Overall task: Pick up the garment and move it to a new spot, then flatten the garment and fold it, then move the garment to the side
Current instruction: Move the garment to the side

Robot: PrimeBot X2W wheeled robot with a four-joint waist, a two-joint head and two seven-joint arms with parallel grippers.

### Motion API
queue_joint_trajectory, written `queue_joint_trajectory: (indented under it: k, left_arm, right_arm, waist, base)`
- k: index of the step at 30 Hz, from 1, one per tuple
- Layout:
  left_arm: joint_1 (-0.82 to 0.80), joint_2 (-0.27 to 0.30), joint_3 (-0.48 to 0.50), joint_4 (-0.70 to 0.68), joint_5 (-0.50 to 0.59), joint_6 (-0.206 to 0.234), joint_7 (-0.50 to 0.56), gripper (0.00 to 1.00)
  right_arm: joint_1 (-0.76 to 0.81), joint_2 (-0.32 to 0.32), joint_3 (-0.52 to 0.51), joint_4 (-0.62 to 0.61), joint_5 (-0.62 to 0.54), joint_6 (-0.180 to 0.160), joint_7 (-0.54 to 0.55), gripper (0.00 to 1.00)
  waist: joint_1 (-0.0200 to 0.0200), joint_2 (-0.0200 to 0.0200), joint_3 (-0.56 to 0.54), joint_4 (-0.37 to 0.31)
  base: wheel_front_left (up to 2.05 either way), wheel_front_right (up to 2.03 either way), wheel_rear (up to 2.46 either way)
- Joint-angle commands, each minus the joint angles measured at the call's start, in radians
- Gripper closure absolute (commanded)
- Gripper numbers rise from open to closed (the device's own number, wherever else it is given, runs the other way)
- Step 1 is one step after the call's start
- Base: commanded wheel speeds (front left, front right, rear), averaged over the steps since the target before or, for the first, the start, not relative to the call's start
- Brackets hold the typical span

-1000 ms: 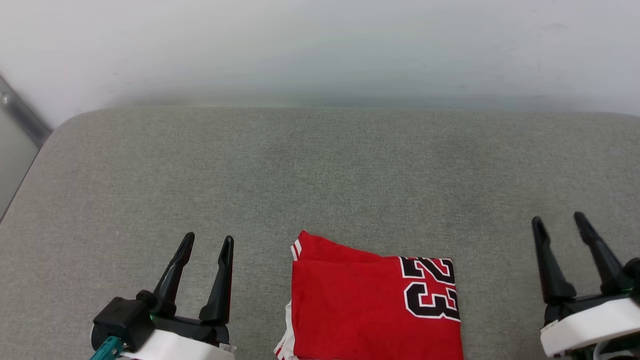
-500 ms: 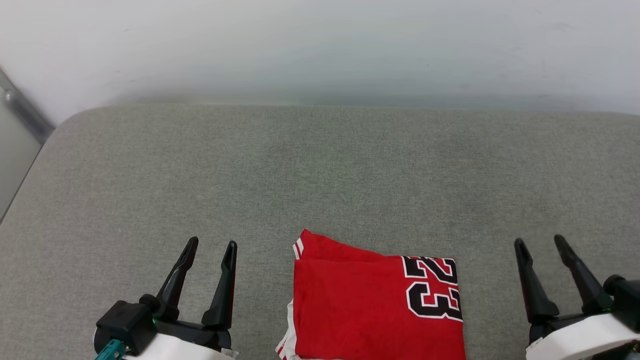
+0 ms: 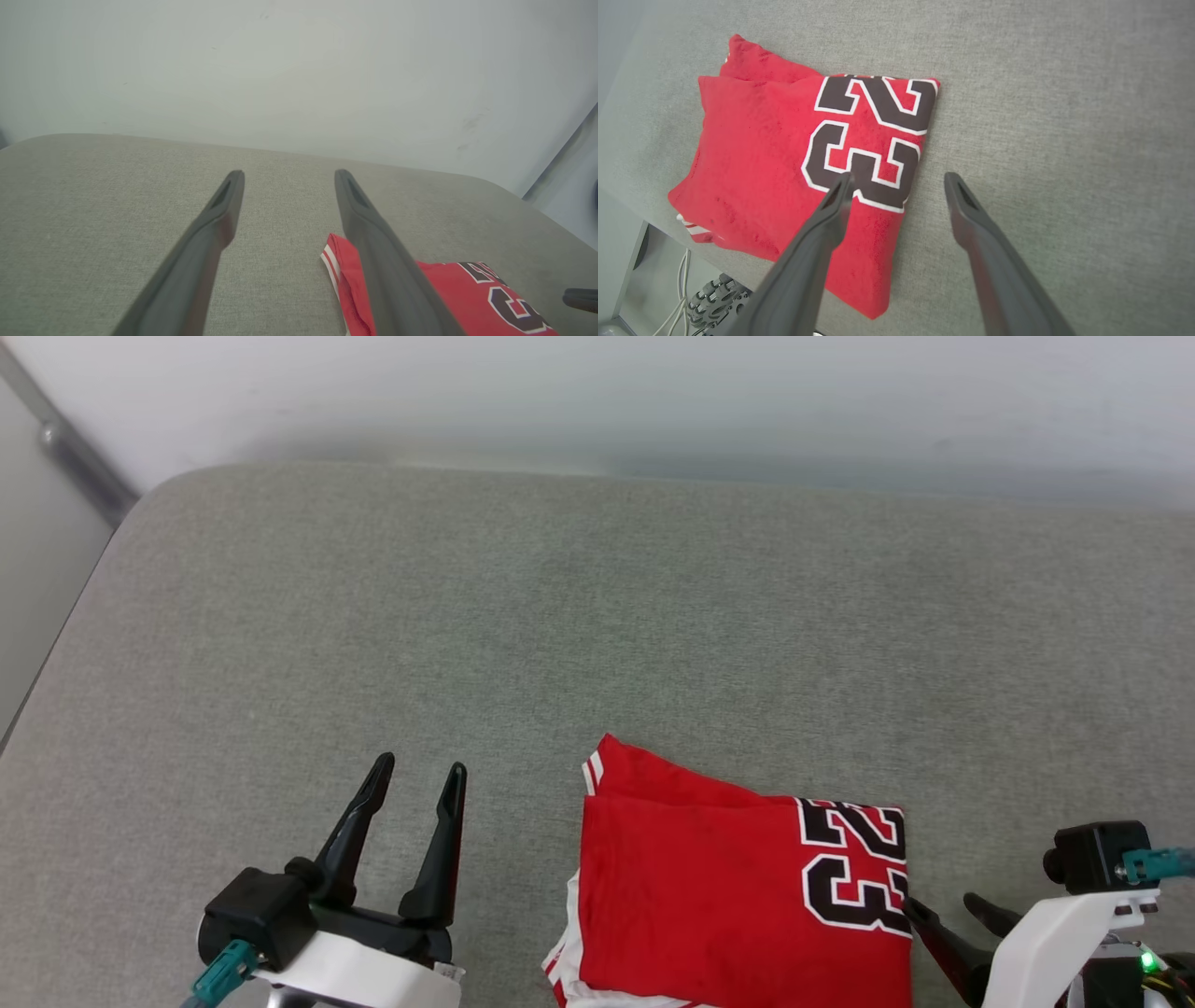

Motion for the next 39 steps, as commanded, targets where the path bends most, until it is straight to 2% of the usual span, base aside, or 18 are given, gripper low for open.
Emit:
queue_joint_trajectory:
  k: [1, 6, 10, 16, 21, 22, 23, 24, 27, 31, 34, 39]
  left_arm:
    - [-0.016, -0.003, -0.005, 0.005, -0.002, -0.002, -0.002, 0.00]
    - [-0.037, -0.006, -0.019, 0.017, -0.003, -0.002, -0.002, 0.00]
    - [-0.051, -0.007, -0.024, 0.026, -0.004, -0.002, -0.002, 0.00]
    - [-0.059, -0.008, -0.031, 0.034, -0.002, -0.002, -0.002, 0.00]
    - [-0.056, -0.007, -0.042, 0.045, 0.004, -0.002, -0.002, 0.00]
    - [-0.054, -0.007, -0.044, 0.046, 0.005, -0.002, -0.002, 0.00]
    - [-0.053, -0.007, -0.048, 0.048, 0.005, -0.002, -0.002, 0.00]
    - [-0.053, -0.007, -0.052, 0.050, 0.005, -0.002, -0.002, 0.00]
    - [-0.053, -0.006, -0.056, 0.052, 0.005, -0.002, -0.002, 0.00]
    - [-0.043, -0.004, -0.067, 0.053, 0.005, -0.002, -0.002, 0.00]
    - [-0.034, -0.005, -0.073, 0.050, 0.005, -0.002, -0.002, 0.00]
    - [-0.030, -0.012, -0.080, 0.042, 0.009, -0.002, -0.002, 0.00]
  right_arm:
    - [-0.024, 0.009, -0.015, -0.007, -0.015, 0.000, 0.061, 0.00]
    - [-0.058, 0.045, -0.048, 0.027, -0.028, 0.000, 0.197, 0.00]
    - [-0.086, 0.069, -0.057, 0.075, -0.023, 0.000, 0.257, 0.00]
    - [-0.114, 0.082, -0.031, 0.156, -0.045, 0.000, 0.263, 0.00]
    - [-0.134, 0.092, 0.023, 0.272, -0.067, 0.000, 0.232, 0.00]
    - [-0.139, 0.093, 0.031, 0.292, -0.069, 0.000, 0.222, 0.51]
    - [-0.145, 0.094, 0.038, 0.311, -0.070, 0.000, 0.213, 0.96]
    - [-0.149, 0.095, 0.051, 0.327, -0.078, 0.000, 0.205, 1.00]
    - [-0.156, 0.092, 0.065, 0.346, -0.096, 0.000, 0.183, 1.00]
    - [-0.186, 0.052, 0.090, 0.347, -0.127, -0.001, 0.143, 1.00]
    - [-0.206, -0.013, 0.130, 0.320, -0.166, -0.001, 0.136, 1.00]
    - [-0.254, -0.164, 0.235, 0.244, -0.232, -0.001, 0.154, 1.00]
  waist:
    - [0.0000, 0.0000, 0.018, 0.022]
    - [0.0000, 0.0000, 0.040, 0.059]
    - [0.0000, 0.0000, 0.050, 0.085]
    - [0.0000, 0.0000, 0.056, 0.106]
    - [0.0000, 0.0000, 0.051, 0.112]
    - [0.0000, 0.0000, 0.049, 0.111]
    - [0.0000, 0.0000, 0.047, 0.110]
    - [0.0000, 0.0000, 0.044, 0.109]
    - [0.0000, 0.0000, 0.037, 0.104]
    - [0.0000, 0.0000, 0.023, 0.080]
    - [0.0000, 0.0000, 0.018, 0.045]
    - [0.0000, 0.0000, 0.022, -0.041]
  base:
    - [0.00, 0.00, 0.00]
    - [0.00, 0.00, 0.00]
    - [0.00, 0.00, 0.00]
    - [0.00, 0.00, 0.00]
    - [0.00, 0.00, 0.00]
    - [0.00, 0.00, 0.00]
    - [0.00, 0.00, 0.00]
    - [0.00, 0.00, 0.00]
    - [0.00, 0.00, 0.00]
    - [0.00, 0.00, 0.00]
    - [0.00, 0.00, 0.00]
    - [0.00, 0.00, 0.00]
